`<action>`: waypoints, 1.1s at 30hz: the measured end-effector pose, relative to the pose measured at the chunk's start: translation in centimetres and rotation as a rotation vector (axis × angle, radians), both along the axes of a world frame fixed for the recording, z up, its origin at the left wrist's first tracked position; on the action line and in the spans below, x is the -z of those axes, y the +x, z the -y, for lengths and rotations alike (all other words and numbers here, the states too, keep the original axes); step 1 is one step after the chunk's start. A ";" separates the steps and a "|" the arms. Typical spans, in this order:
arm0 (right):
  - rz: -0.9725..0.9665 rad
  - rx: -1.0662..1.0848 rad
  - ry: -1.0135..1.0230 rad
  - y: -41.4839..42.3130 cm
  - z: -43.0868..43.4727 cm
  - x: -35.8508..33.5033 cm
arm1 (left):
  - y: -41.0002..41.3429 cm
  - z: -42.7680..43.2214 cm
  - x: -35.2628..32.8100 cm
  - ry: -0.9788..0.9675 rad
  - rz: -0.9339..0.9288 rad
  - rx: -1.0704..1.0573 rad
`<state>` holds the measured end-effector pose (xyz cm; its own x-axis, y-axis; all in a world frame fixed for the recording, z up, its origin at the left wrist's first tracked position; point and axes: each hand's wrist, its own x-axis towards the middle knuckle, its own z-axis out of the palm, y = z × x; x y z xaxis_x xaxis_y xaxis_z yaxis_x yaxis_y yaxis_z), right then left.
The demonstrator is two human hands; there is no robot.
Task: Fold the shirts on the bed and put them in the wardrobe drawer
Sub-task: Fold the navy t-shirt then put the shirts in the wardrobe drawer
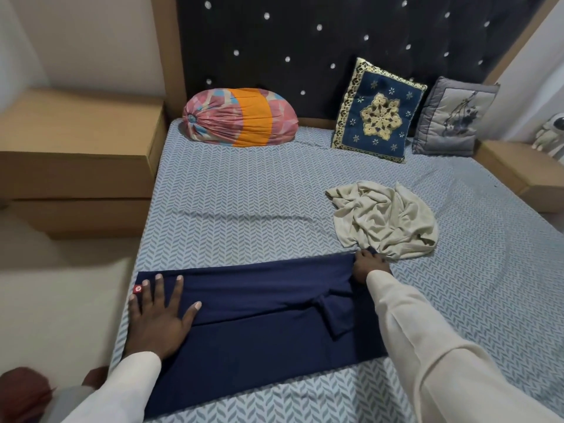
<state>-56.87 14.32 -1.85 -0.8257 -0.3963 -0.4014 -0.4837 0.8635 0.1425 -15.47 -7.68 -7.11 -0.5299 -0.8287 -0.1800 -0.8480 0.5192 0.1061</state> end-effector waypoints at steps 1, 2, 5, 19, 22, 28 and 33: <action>-0.044 0.020 -0.025 0.4 0.3 -0.5 | -0.2 0.0 -0.1 0.016 0.007 0.004; -0.127 0.020 -0.087 1.3 0.7 -0.7 | -0.1 0.1 -0.3 0.034 0.021 0.009; -0.318 -0.077 -0.356 5.9 1.8 -0.4 | -0.1 0.6 -1.1 0.118 0.064 0.046; -0.040 -0.635 -0.523 29.8 12.9 1.5 | 9.7 -7.2 -4.5 0.212 -0.263 -0.396; 0.052 -0.712 -0.516 33.9 16.1 0.2 | 10.8 -6.9 -5.1 0.392 -0.374 -0.549; 0.233 -0.552 -0.369 40.6 20.9 -1.5 | 12.3 -5.7 -3.7 0.557 -0.537 -0.672; 0.136 -0.508 -0.227 42.3 23.1 -1.4 | 12.3 -5.3 -2.7 0.802 -0.782 -0.761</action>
<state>-14.58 -8.77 -0.44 -0.4562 -0.8184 -0.3493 -0.8470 0.5198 -0.1117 -3.16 -2.40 -4.37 -0.1763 -0.7700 -0.6132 -0.4735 -0.4798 0.7386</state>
